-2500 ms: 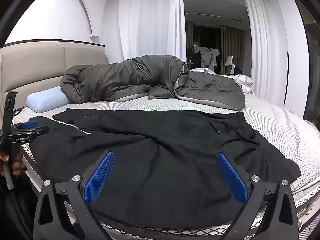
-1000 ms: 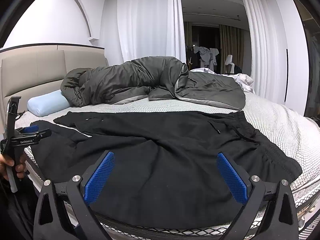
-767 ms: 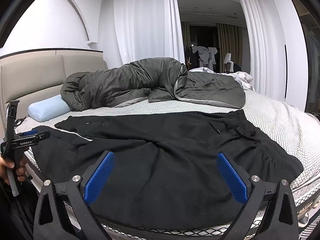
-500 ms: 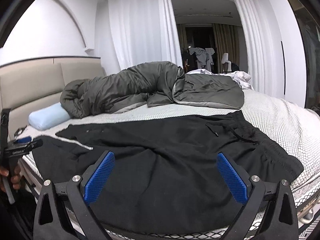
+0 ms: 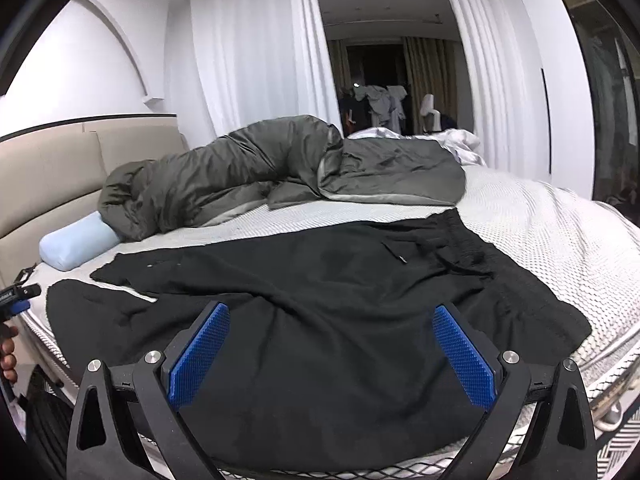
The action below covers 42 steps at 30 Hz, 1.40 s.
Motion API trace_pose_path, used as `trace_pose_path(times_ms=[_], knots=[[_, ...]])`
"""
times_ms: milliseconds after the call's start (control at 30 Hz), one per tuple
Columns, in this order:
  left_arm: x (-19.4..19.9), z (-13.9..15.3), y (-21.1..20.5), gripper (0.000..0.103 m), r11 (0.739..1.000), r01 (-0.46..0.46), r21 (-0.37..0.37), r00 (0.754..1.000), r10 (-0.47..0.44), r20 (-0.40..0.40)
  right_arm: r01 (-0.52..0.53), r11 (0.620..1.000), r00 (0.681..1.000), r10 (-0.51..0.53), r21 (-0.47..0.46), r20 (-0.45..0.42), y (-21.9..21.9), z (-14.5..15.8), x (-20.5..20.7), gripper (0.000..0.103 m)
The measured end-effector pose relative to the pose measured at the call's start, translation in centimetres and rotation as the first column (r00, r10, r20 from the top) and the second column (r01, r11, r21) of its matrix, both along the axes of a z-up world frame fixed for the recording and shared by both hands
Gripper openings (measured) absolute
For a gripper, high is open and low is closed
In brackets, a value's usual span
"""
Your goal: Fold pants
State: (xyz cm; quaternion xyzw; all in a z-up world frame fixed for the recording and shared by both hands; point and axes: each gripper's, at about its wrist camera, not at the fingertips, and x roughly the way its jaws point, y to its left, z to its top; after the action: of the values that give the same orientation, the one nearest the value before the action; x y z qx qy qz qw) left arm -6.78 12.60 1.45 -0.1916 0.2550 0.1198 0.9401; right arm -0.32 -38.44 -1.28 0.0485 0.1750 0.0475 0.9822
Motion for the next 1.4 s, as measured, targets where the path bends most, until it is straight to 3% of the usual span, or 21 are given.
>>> trace_pose_path(times_ms=[267,433,533,667,733,800,900,1000,1200,1300,1400], knots=[[0.2,-4.0,8.0,0.063,0.978,-0.025,-0.209,0.999,0.015,-0.051,0.039,0.998,0.993,-0.034,0.048,-0.111,-2.5,1.4,0.9,0.103],[2.7,-6.3,10.5,0.038,0.963,0.003,-0.268,0.994,-0.033,-0.106,0.093,0.995,0.988,-0.090,0.024,-0.126,-4.4,3.9,0.9,0.103],[3.7,-7.6,11.3,0.037,0.950,-0.009,-0.312,0.988,-0.040,-0.151,0.124,0.992,0.981,-0.126,-0.019,-0.149,-5.3,5.4,0.8,0.103],[2.9,-7.6,11.1,0.040,0.957,0.010,-0.289,0.984,-0.061,-0.168,0.152,0.986,0.977,-0.160,-0.067,-0.142,-6.7,7.5,-0.2,0.103],[2.5,-7.8,11.1,0.052,0.953,0.018,-0.303,0.985,-0.069,-0.159,0.163,0.980,0.969,-0.182,-0.117,-0.167,-7.8,8.5,-0.3,0.103],[2.8,-8.2,11.2,0.055,0.952,0.006,-0.306,0.983,-0.062,-0.173,0.182,0.974,0.959,-0.207,-0.138,-0.195,-9.0,8.7,-0.4,0.103],[3.6,-8.4,11.3,0.055,0.939,-0.024,-0.344,0.987,-0.033,-0.160,0.189,0.980,0.950,-0.199,-0.065,-0.241,-11.4,7.5,-0.6,0.103],[4.5,-8.2,11.2,0.055,0.944,-0.047,-0.326,0.987,-0.007,-0.163,0.199,0.980,0.935,-0.181,0.028,-0.304,-13.3,4.4,-0.5,0.103],[5.5,-6.9,10.5,0.034,0.956,-0.088,-0.280,0.983,0.038,-0.178,0.189,0.967,0.921,-0.113,0.173,-0.374,-14.5,-1.6,0.5,0.100],[5.0,-6.3,10.3,0.030,0.962,-0.083,-0.260,0.983,0.036,-0.180,0.189,0.955,0.912,-0.083,0.230,-0.401,-14.8,-3.9,1.4,0.092],[3.8,-5.4,9.4,0.030,0.972,-0.045,-0.231,0.985,0.005,-0.175,0.191,0.950,0.911,-0.077,0.248,-0.406,-14.6,-5.0,2.0,0.092]])
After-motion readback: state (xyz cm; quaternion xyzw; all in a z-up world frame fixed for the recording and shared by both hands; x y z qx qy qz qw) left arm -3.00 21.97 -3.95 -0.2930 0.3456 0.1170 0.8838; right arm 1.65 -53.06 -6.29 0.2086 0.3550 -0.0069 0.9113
